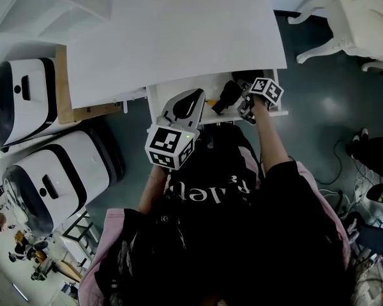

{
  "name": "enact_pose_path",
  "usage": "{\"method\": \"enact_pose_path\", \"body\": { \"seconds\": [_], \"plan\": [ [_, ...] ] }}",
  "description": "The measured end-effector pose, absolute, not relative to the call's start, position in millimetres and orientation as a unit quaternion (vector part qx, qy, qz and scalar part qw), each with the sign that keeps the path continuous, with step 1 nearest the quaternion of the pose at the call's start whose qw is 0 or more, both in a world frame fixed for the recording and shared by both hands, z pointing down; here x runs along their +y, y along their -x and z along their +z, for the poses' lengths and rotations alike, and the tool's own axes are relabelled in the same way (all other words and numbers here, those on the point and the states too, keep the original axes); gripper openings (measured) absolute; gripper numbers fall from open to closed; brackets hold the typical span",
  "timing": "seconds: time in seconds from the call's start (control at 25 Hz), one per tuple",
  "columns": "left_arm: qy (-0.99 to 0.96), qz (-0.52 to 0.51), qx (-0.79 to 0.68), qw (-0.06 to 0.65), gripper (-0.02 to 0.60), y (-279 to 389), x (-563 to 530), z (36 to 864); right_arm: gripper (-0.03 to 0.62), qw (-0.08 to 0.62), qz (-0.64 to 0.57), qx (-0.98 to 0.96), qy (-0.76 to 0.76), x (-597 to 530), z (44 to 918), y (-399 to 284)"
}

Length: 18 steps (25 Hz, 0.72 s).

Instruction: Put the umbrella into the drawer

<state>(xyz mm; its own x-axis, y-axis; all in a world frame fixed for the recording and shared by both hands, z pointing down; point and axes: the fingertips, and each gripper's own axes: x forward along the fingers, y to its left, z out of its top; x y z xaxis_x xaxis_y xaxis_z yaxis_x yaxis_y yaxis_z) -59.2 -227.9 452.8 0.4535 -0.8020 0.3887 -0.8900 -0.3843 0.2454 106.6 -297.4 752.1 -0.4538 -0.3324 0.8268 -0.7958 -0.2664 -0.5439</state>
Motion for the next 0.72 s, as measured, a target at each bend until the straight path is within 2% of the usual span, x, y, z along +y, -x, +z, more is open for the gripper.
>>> {"method": "enact_pose_path", "body": {
  "seconds": [0.28, 0.72],
  "plan": [
    [-0.832, 0.098, -0.505, 0.207, 0.015, 60, -218, 453, 0.275, 0.175, 0.581, -0.635, -0.479, -283, 710, -113],
    [-0.851, 0.087, -0.478, 0.2, 0.015, 70, -203, 455, 0.275, 0.08, 0.507, -0.737, -0.439, -245, 599, -91]
  ]
}}
